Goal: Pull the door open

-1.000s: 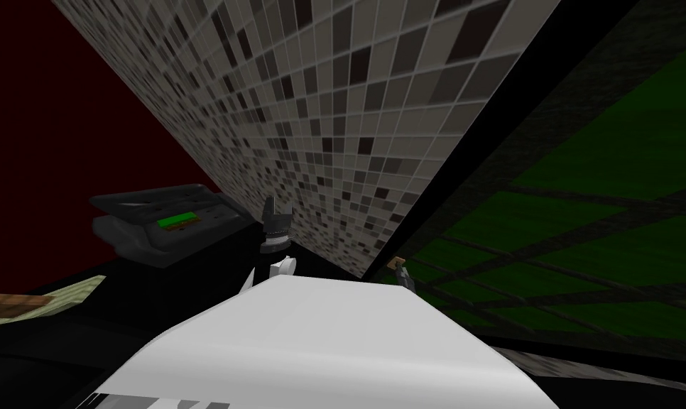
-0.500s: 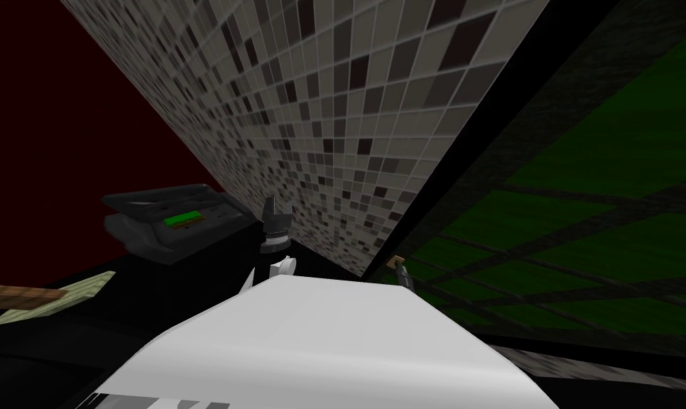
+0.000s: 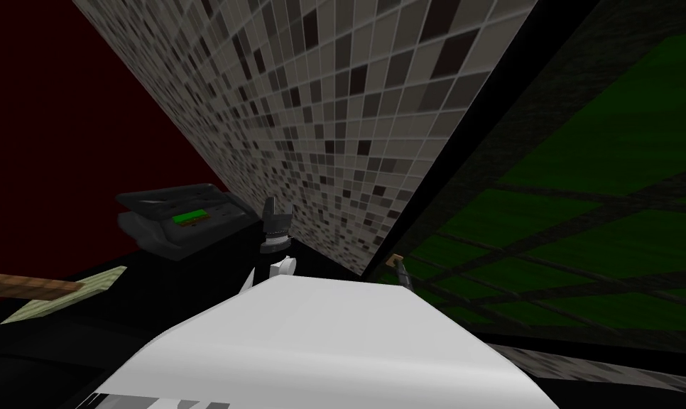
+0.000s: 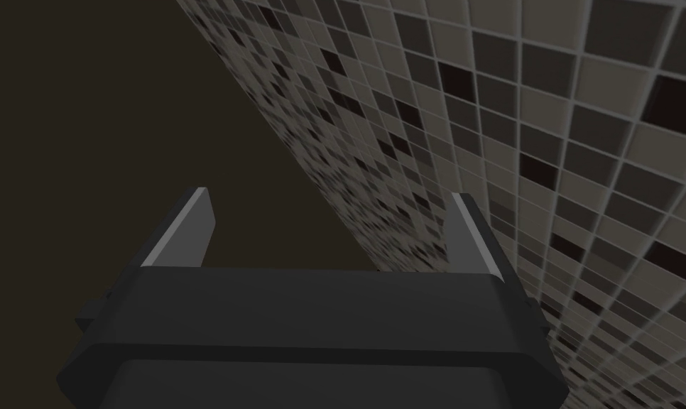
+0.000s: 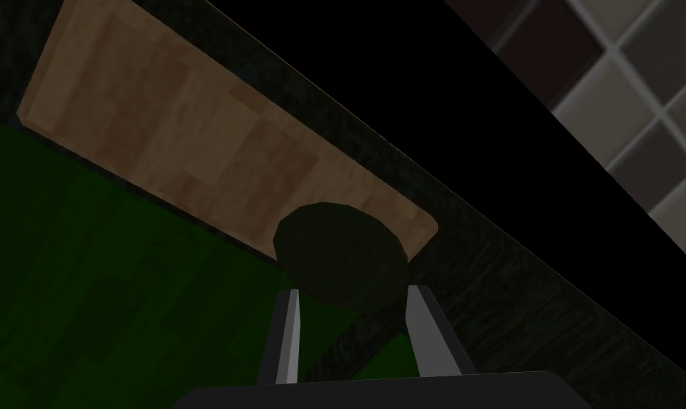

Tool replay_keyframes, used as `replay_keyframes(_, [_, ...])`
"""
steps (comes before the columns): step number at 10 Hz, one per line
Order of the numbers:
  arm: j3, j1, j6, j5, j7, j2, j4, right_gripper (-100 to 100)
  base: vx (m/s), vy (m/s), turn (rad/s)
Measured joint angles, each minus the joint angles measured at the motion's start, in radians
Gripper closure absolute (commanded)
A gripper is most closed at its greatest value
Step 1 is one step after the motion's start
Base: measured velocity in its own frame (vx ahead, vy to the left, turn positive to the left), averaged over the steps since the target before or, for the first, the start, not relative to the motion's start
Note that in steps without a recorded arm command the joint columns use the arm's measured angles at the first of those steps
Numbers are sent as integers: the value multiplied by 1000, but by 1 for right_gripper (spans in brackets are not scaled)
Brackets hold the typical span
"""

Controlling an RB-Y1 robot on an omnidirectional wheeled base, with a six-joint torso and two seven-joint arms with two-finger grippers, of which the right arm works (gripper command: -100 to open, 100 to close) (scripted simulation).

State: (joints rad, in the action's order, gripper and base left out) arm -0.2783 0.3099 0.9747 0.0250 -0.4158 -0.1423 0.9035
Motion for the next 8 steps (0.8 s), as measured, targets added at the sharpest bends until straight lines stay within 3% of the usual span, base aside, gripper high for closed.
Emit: replay_keyframes(8, [55, -26, -9, -92, 196, -27, -21, 100, -50, -5, 30])
